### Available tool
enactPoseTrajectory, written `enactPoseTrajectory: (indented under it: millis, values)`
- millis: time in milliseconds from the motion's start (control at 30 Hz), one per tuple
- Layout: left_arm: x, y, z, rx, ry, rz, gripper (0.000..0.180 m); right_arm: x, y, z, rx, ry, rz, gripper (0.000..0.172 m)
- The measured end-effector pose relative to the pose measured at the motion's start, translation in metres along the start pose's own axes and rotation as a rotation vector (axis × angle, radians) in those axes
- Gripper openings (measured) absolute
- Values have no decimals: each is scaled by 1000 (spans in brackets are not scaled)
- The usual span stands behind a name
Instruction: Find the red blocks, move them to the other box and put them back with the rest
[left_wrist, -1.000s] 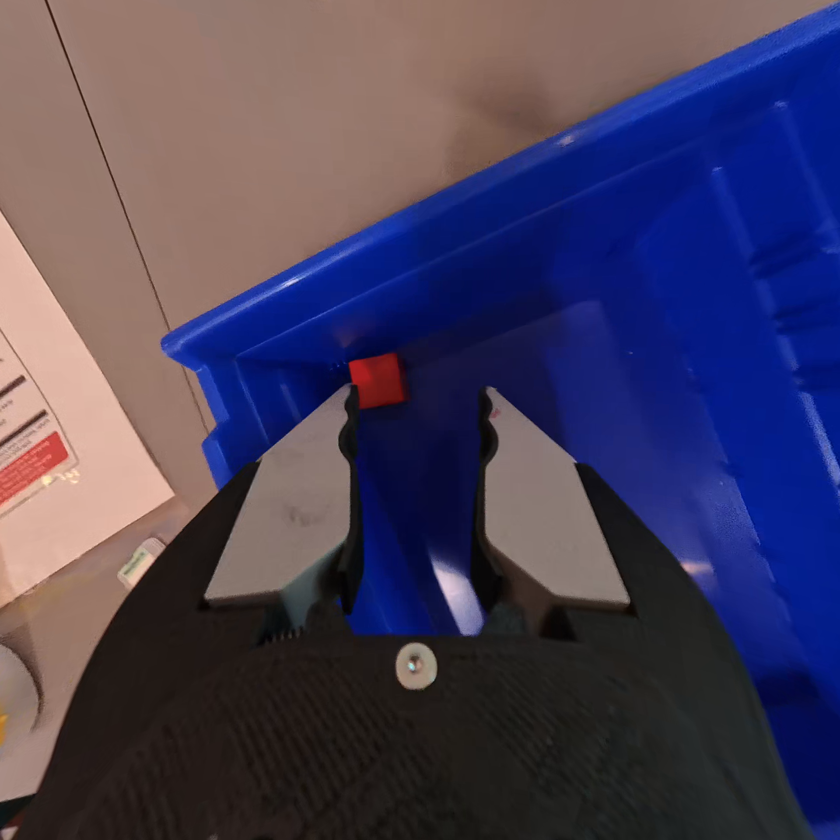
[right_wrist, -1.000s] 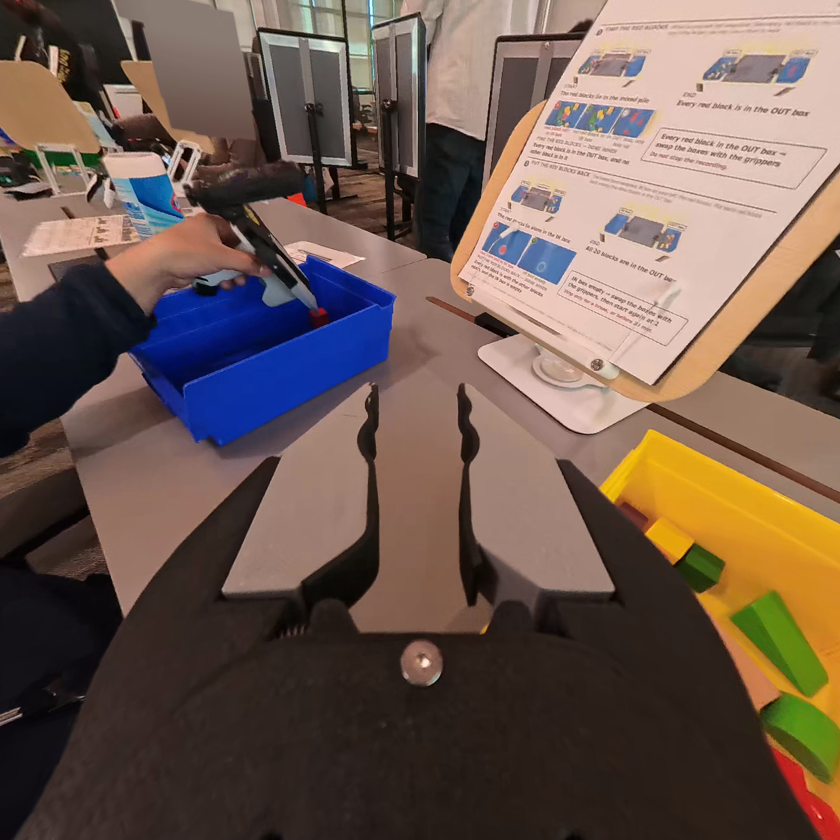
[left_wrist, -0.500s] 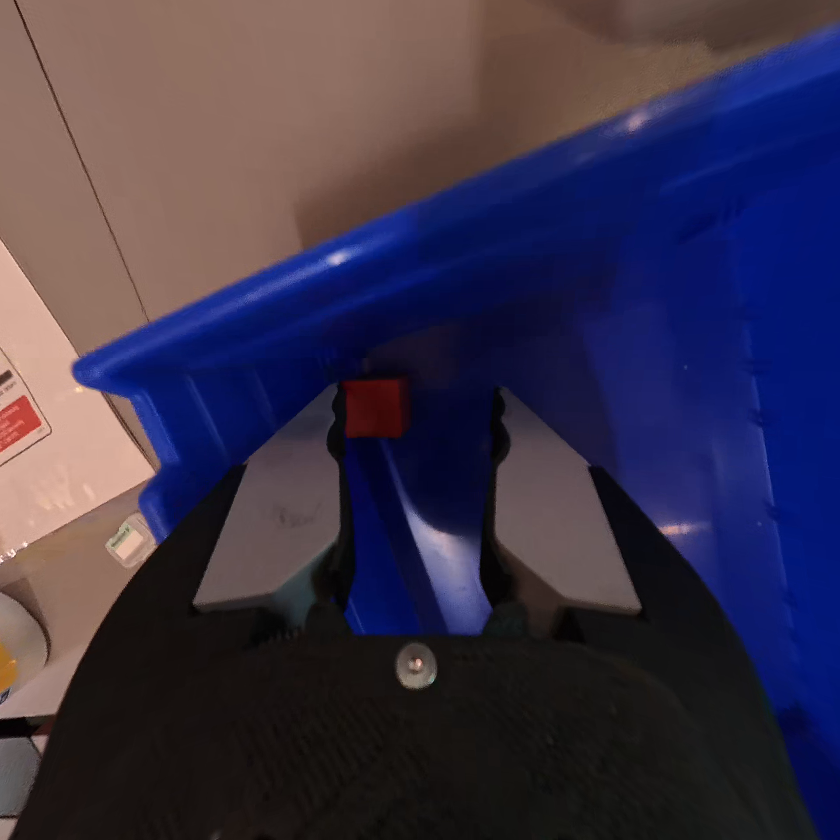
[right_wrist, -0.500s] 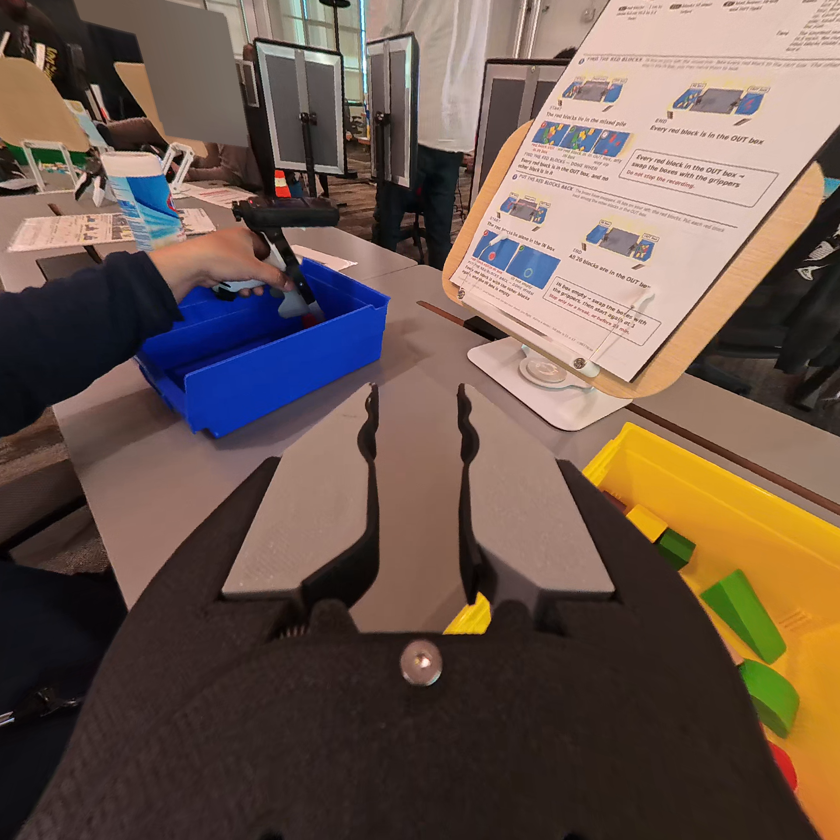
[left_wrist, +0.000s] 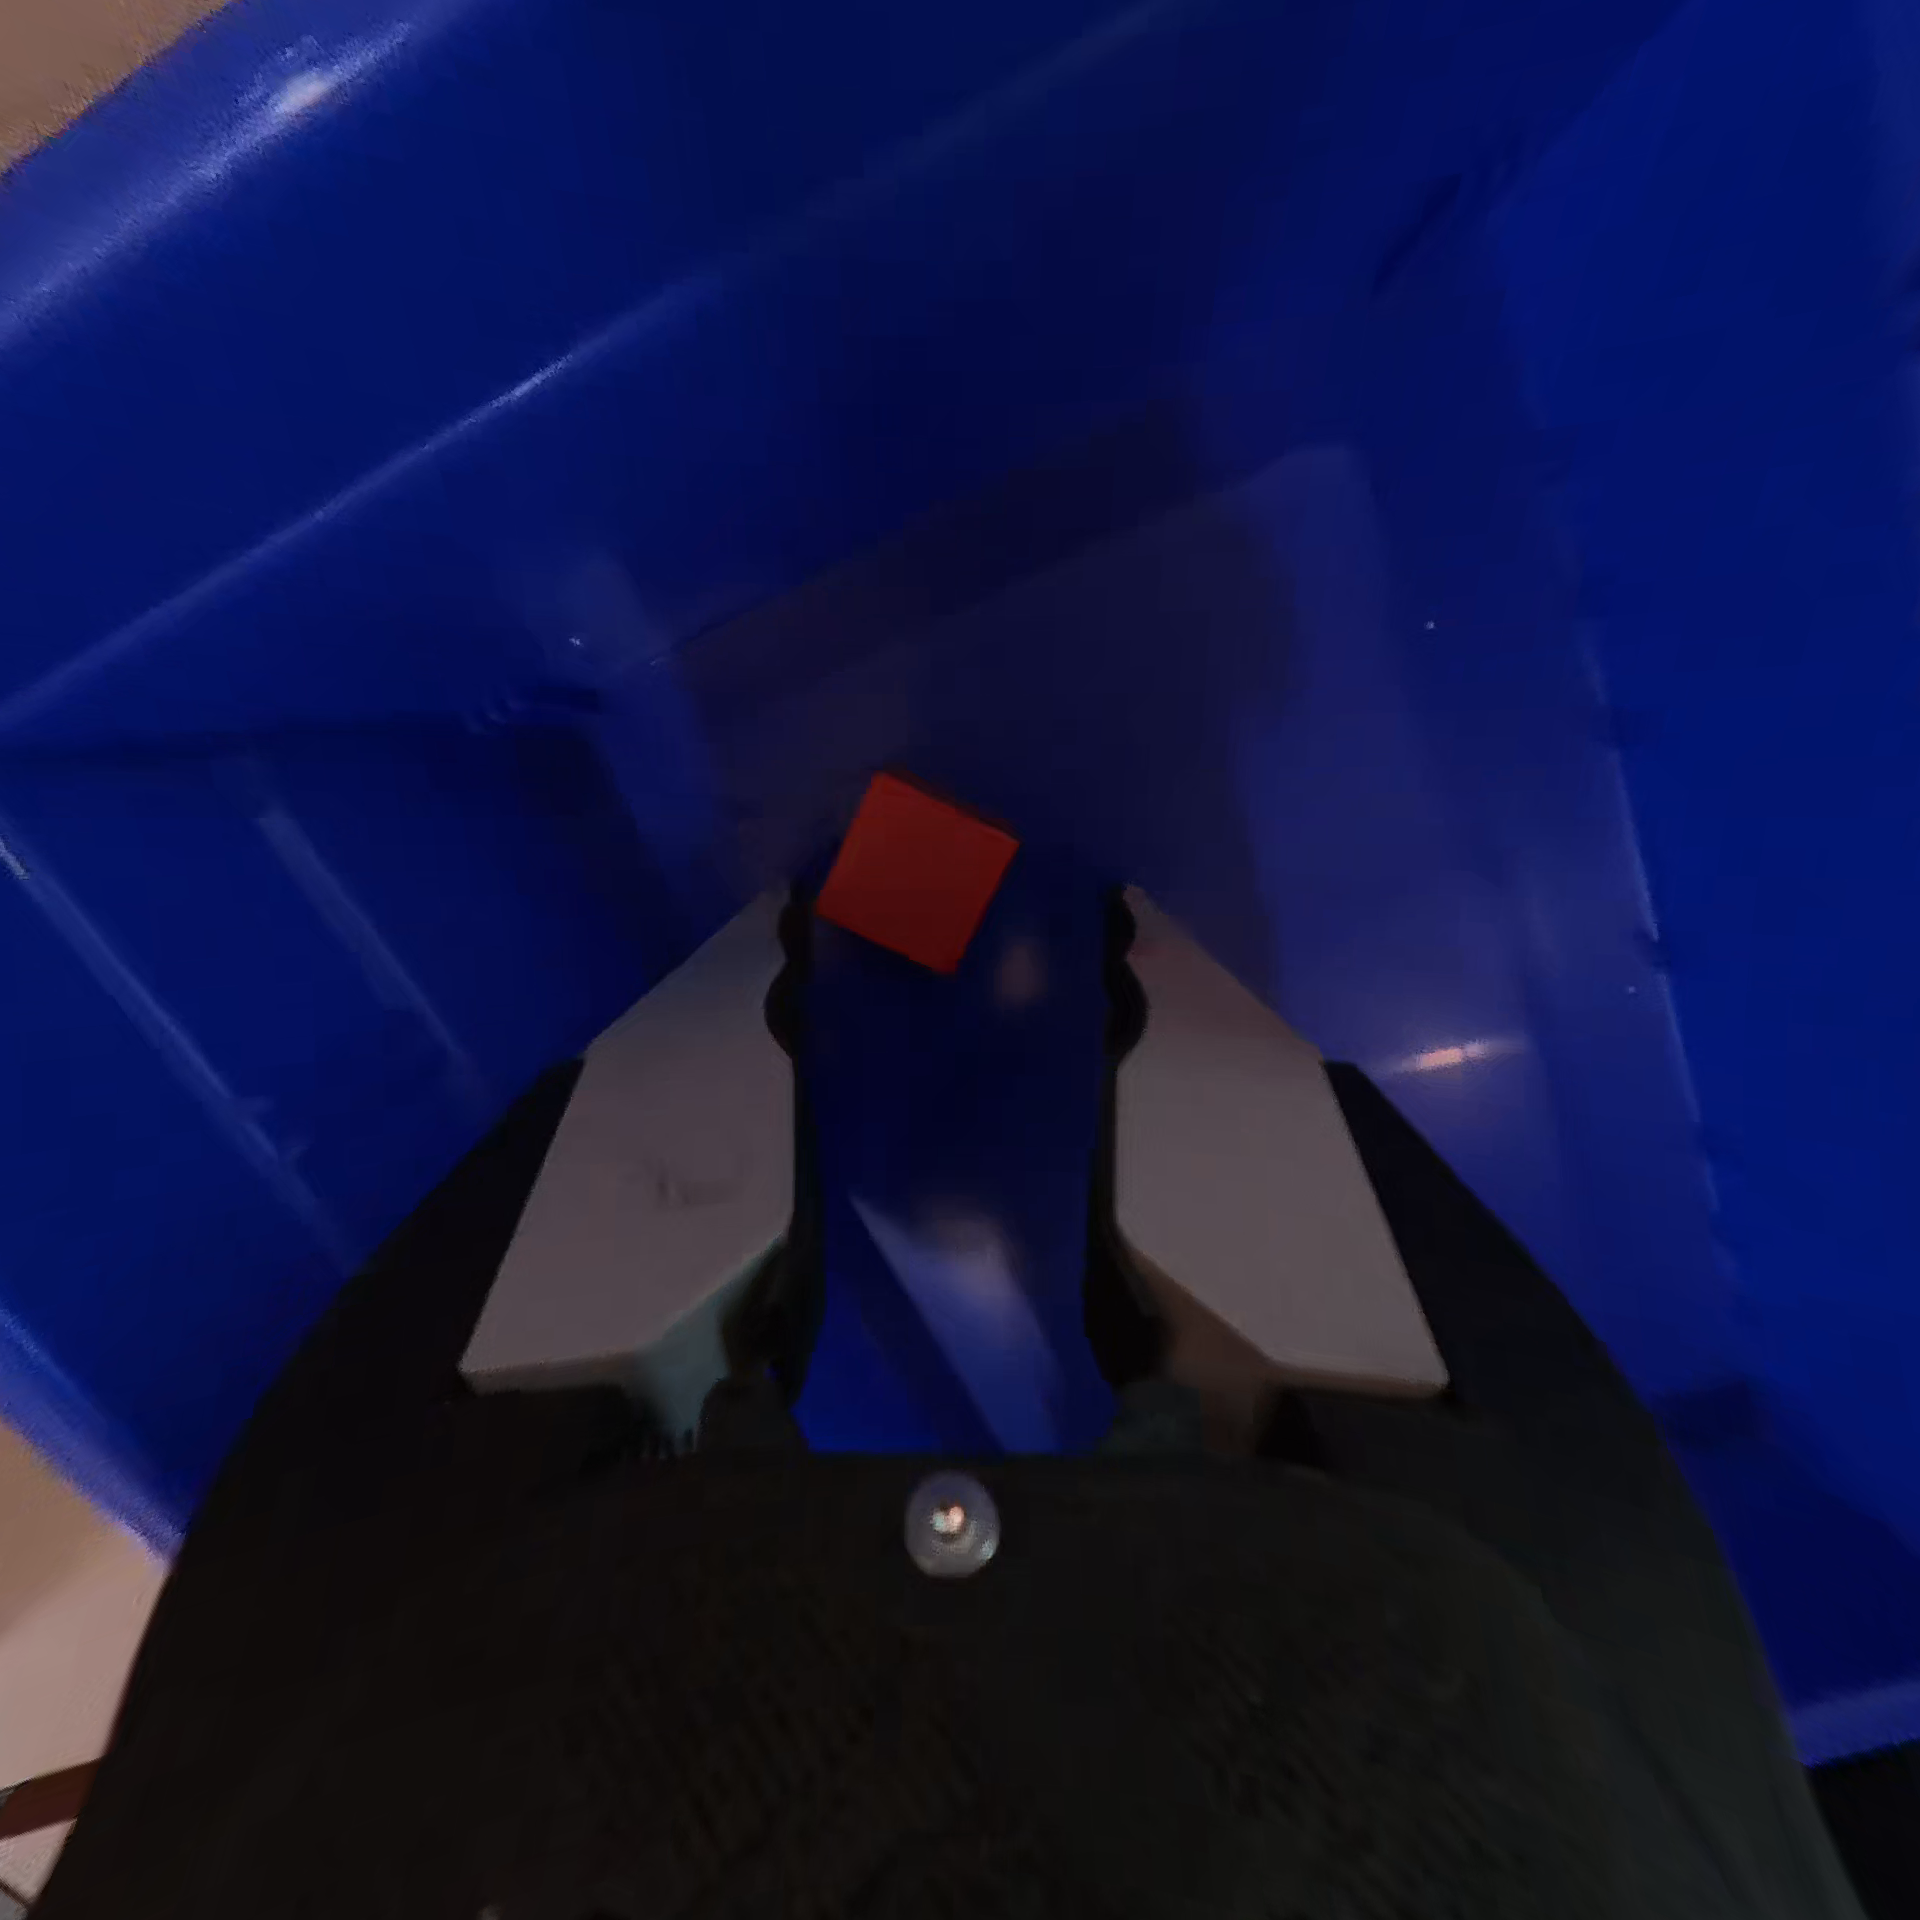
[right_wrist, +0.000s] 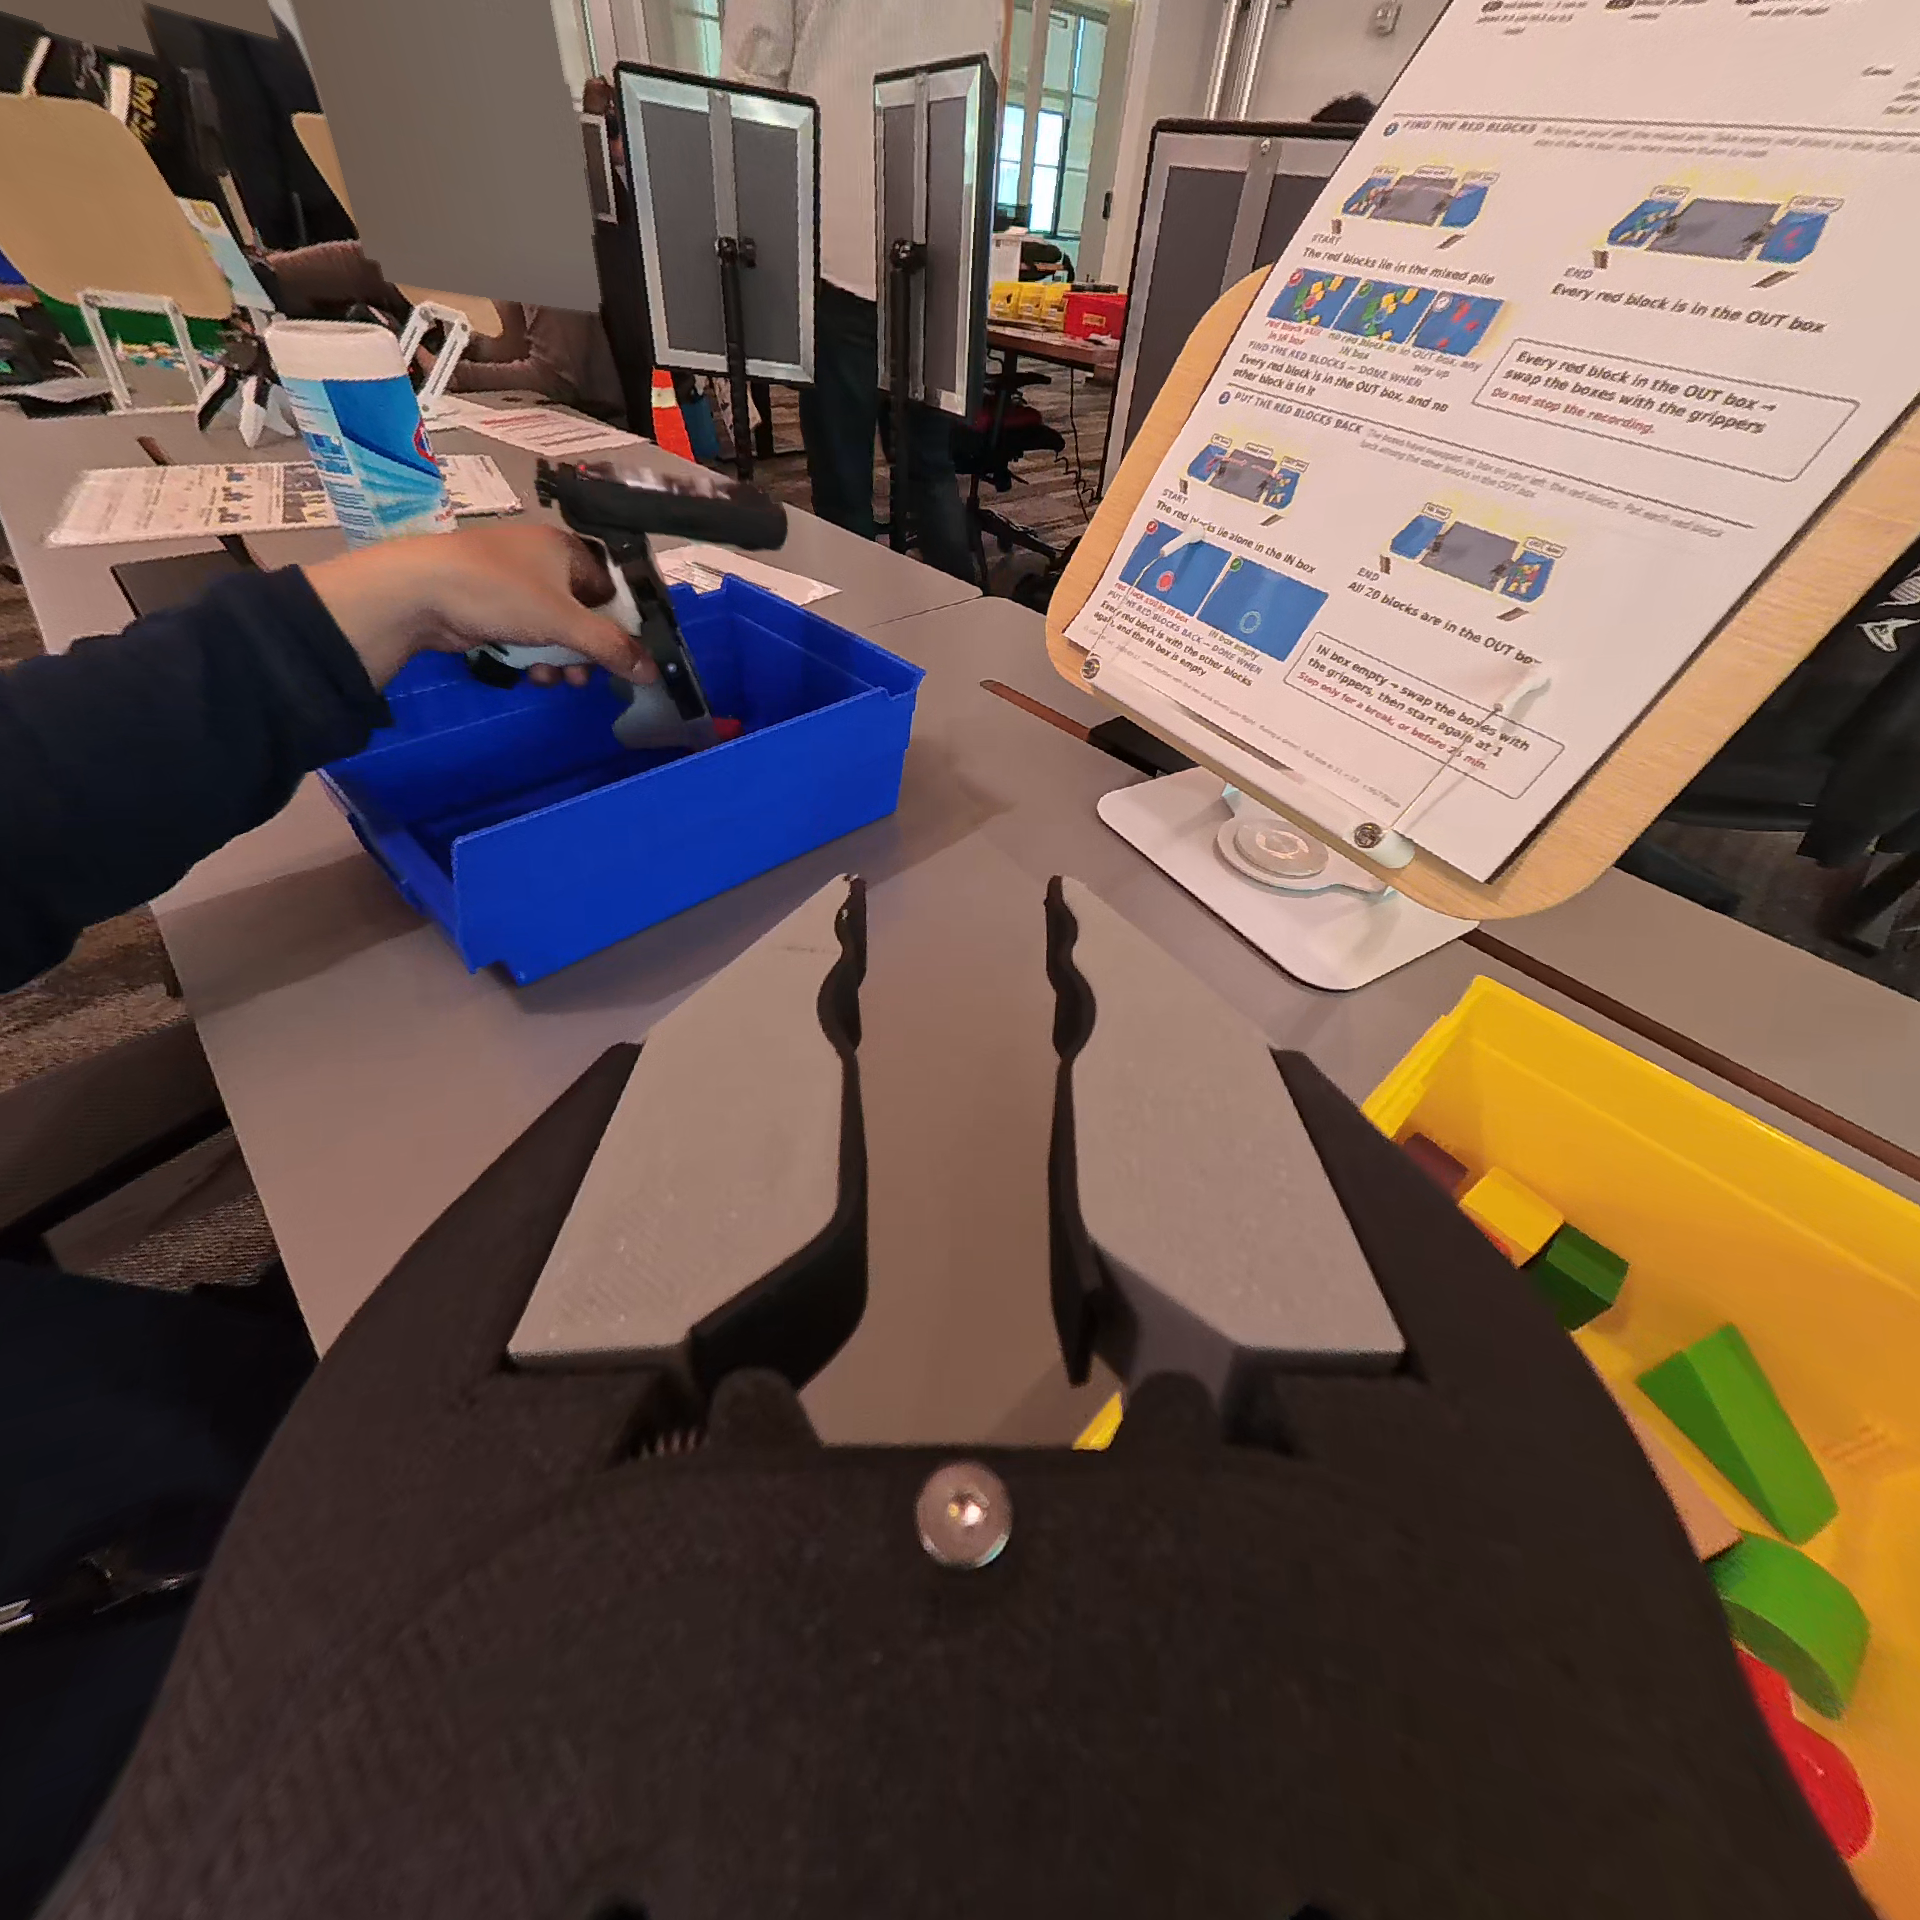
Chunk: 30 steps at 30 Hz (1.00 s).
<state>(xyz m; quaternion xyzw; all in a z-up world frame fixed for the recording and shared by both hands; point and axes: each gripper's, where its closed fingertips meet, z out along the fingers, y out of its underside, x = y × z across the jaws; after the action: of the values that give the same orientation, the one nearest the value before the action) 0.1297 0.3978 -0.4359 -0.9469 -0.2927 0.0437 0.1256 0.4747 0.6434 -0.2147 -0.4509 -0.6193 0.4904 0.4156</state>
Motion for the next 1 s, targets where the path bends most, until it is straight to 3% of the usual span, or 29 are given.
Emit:
enactPoseTrajectory:
  millis: [33,67,233,333,500,633,767,1000]
  values:
    - [-2,-3,1,5,-4,-3,49,0,1,1,-4,-1,-3,32]
    - [-2,-4,1,8,-5,-3,31,0,2,1,-8,0,-7,32]
    - [3,0,-7,92,-97,81,30,-1,5,2,-15,-15,-2,31]
    - [26,-5,-43,302,-172,177,29,-9,11,7,-31,-62,24,31]
    - [138,-12,-133,777,-217,529,29,-43,14,23,-26,-233,128,32]
    - [234,-1,-181,1031,-316,792,29,-77,10,34,-8,-374,237,34]
    - [311,14,-204,1141,-325,983,28,-105,10,41,-18,-453,284,40]
    - [359,28,-203,1165,-348,1075,28,-123,11,33,-4,-484,328,38]
